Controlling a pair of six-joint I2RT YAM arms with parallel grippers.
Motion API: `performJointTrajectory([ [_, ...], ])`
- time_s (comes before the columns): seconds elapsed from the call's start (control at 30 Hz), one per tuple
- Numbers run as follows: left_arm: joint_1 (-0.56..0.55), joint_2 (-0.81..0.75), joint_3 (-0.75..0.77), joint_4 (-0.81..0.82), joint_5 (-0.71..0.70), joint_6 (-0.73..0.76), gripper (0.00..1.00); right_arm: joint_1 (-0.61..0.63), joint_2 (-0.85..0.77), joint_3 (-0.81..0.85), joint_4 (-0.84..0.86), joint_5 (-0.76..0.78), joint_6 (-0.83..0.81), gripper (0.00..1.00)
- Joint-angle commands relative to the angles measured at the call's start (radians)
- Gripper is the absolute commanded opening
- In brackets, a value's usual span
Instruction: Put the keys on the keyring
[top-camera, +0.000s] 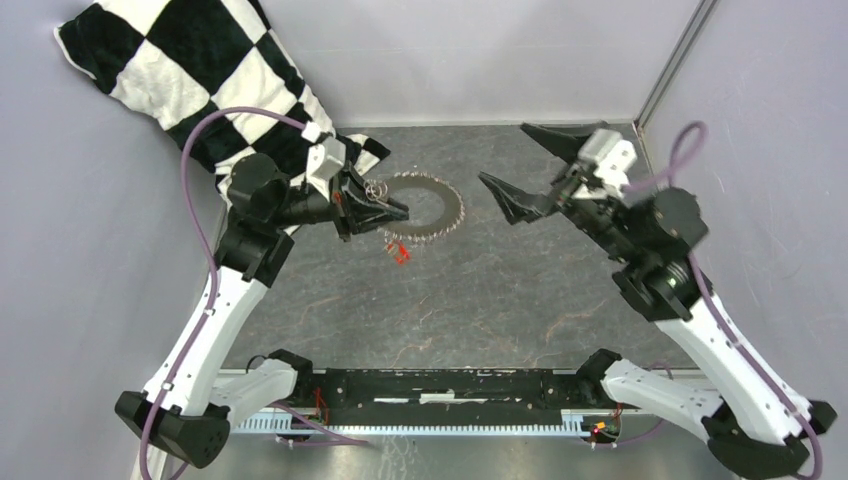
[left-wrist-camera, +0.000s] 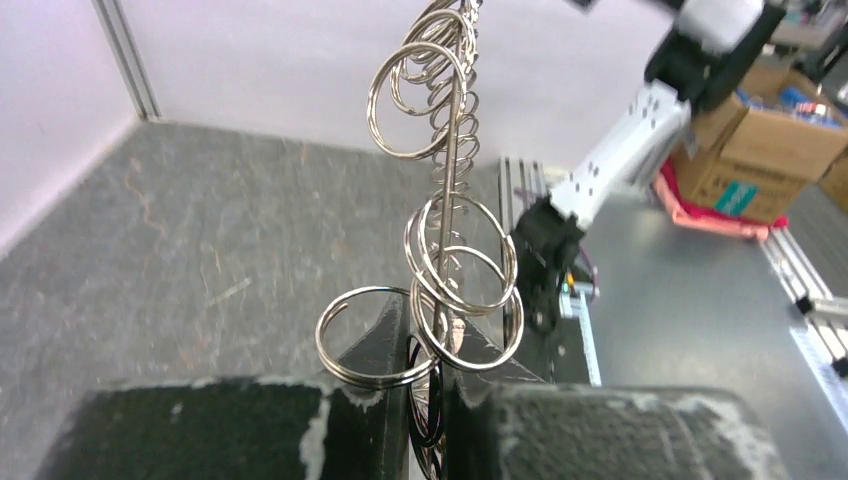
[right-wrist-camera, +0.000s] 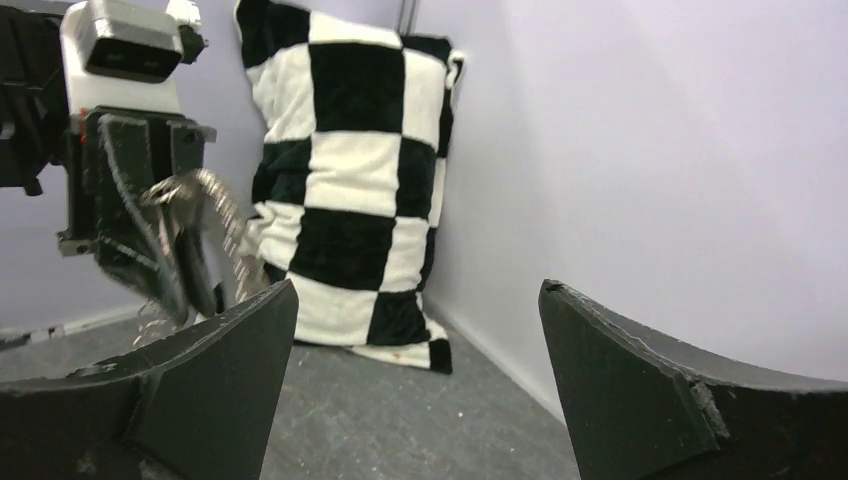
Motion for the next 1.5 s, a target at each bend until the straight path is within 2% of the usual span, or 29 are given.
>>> performJointTrajectory([
  [0.0,-0.001,0.010,0.075,0.358,-0.088,-0.335,0.02,-0.006,-0.076,-0.125,0.028,0.070,0.026,0.98],
  [0.13,-0.004,0.015,0.123,0.402,-0.172,-0.344,0.02,-0.006,-0.133,-0.281,0.175,-0.100,0.119,0.98],
  [0.33,-0.019,0.020,0.198,0.456,-0.174,-0.387,0.02,-0.005,-0.084,-0.382,0.426,-0.289,0.310,0.98],
  [0.57,-0.028,-0.010,0.200,0.452,-0.222,-0.419,0.02,-0.004,0.007,-0.489,1.000,-0.346,0.606,0.98],
  [0.67,-0.031,-0.012,0.202,0.460,-0.229,-0.446,0.02,0.007,0.081,-0.469,1.189,-0.333,0.691,0.98],
  [0.8,-0.037,-0.020,0.194,0.461,-0.218,-0.448,0.02,0.050,0.173,-0.375,1.274,-0.341,0.712,0.98],
  [0.9,-0.038,-0.028,0.186,0.467,-0.204,-0.448,0.02,0.060,0.208,-0.322,1.235,-0.309,0.708,0.98],
  [1.0,-0.040,-0.034,0.183,0.470,-0.202,-0.446,0.02,0.061,0.212,-0.336,1.245,-0.254,0.711,0.98],
  [1.17,-0.040,-0.045,0.168,0.471,-0.205,-0.442,0.02,0.064,0.257,-0.291,1.299,-0.287,0.754,0.59],
  [1.33,-0.040,-0.058,0.153,0.469,-0.208,-0.437,0.02,0.067,0.286,-0.240,1.260,-0.266,0.770,0.43],
  [1.4,-0.040,-0.063,0.151,0.468,-0.210,-0.435,0.02,0.068,0.293,-0.226,1.246,-0.265,0.763,0.26],
  [1.47,-0.040,-0.068,0.148,0.463,-0.203,-0.427,0.02,0.068,0.297,-0.206,1.206,-0.265,0.747,0.02],
])
